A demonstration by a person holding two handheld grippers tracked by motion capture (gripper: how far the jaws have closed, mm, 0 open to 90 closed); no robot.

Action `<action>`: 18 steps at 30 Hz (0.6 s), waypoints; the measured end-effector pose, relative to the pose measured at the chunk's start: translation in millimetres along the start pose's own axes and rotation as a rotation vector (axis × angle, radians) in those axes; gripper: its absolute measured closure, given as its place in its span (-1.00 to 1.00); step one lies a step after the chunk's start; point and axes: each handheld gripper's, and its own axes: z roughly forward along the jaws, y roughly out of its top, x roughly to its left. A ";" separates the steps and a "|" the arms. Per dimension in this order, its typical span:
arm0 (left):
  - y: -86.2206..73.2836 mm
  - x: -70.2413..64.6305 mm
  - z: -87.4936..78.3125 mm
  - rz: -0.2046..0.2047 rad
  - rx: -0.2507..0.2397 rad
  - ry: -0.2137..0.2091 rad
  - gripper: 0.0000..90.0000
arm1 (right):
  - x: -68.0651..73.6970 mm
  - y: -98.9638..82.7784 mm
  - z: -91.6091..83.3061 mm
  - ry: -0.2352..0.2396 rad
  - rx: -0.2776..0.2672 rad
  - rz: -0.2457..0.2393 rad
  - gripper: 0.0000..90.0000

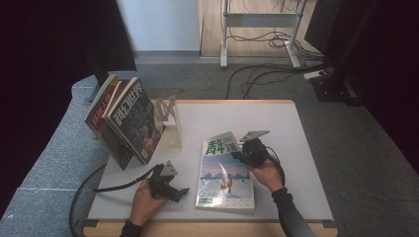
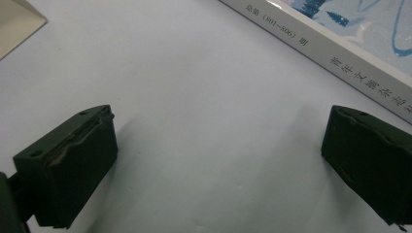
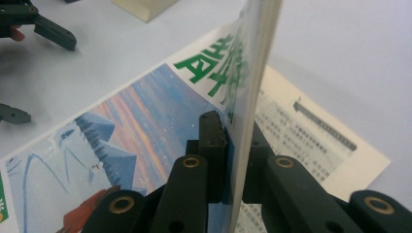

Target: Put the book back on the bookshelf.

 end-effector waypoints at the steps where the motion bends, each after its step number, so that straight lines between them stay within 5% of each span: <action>1: 0.0 0.0 0.0 0.000 0.000 0.000 -1.00 | 2.0 1.3 -1.7 -0.005 -0.009 -0.002 0.86; 7: 0.2 0.3 -0.2 -0.001 0.003 -0.002 -1.00 | 11.2 7.4 -11.1 -0.030 -0.053 -0.002 0.88; 18: 0.4 0.6 -0.4 -0.001 0.004 -0.004 -1.00 | 35.9 9.3 -19.0 -0.145 -0.076 -0.086 0.90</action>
